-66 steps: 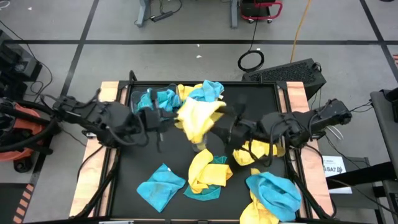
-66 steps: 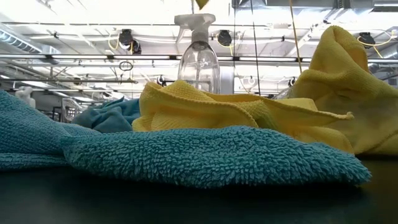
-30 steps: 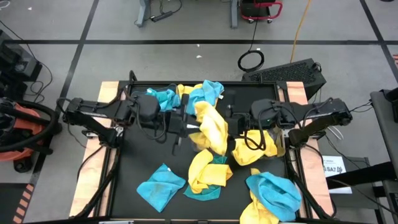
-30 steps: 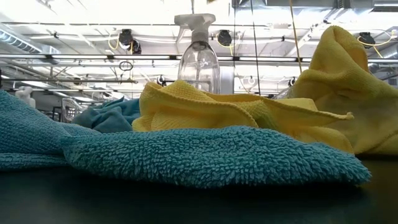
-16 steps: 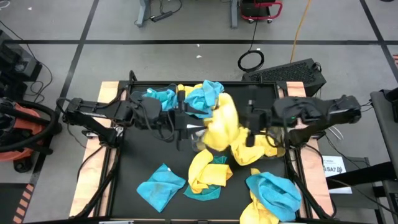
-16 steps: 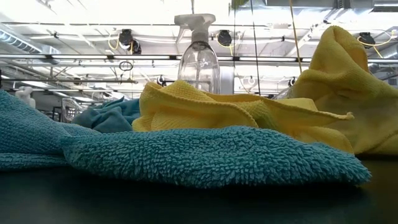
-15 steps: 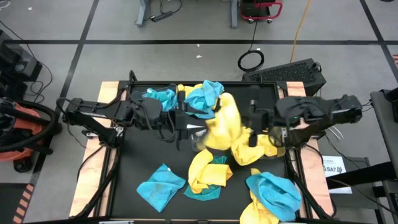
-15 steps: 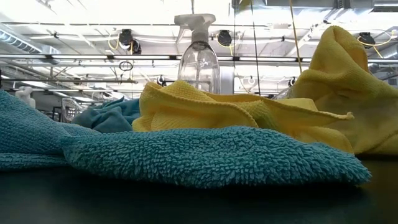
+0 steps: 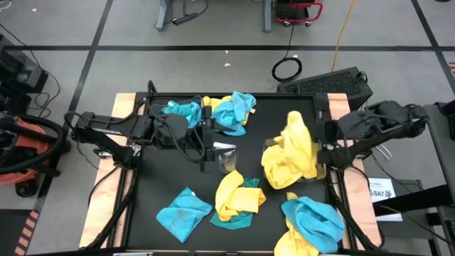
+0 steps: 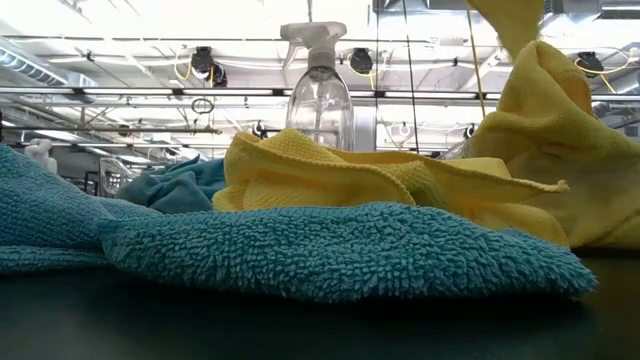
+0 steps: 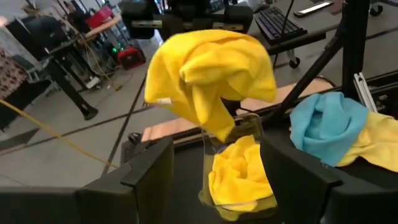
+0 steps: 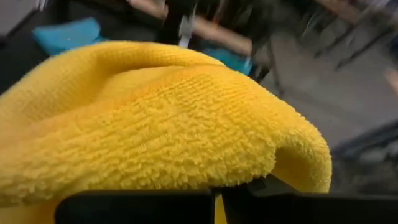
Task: Sort microfiber towel by color & place in baskets
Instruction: Put the yellow microfiber towel into the bottom transparent bin
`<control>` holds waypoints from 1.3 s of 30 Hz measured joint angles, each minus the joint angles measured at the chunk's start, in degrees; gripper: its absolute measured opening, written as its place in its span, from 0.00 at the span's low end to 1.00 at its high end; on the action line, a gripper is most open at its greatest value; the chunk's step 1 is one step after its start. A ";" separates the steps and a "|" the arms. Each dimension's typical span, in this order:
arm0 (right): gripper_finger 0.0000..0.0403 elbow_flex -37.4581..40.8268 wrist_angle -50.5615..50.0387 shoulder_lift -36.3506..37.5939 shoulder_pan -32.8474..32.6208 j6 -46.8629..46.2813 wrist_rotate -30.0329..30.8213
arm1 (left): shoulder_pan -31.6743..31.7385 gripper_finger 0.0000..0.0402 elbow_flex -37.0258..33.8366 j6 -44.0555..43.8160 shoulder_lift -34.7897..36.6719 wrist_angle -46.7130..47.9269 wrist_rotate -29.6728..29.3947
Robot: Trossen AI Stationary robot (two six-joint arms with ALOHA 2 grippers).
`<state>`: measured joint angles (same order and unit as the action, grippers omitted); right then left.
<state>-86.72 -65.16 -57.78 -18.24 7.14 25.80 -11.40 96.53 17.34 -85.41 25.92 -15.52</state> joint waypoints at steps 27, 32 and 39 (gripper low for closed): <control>0.00 27.46 -13.85 -1.88 0.20 -27.68 -6.88 | -5.79 0.61 -0.31 -8.84 0.00 7.13 -1.38; 0.00 35.61 -4.50 -2.07 0.65 -27.69 -11.42 | -6.66 0.61 -0.31 -10.34 -0.78 7.82 -1.54; 0.00 41.47 2.73 -4.48 2.35 -27.38 -15.53 | -7.73 0.61 -0.31 -11.02 -3.51 8.30 -1.54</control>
<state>-45.24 -62.43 -62.25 -15.89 -20.24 10.27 -19.12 96.23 6.32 -88.91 34.23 -17.06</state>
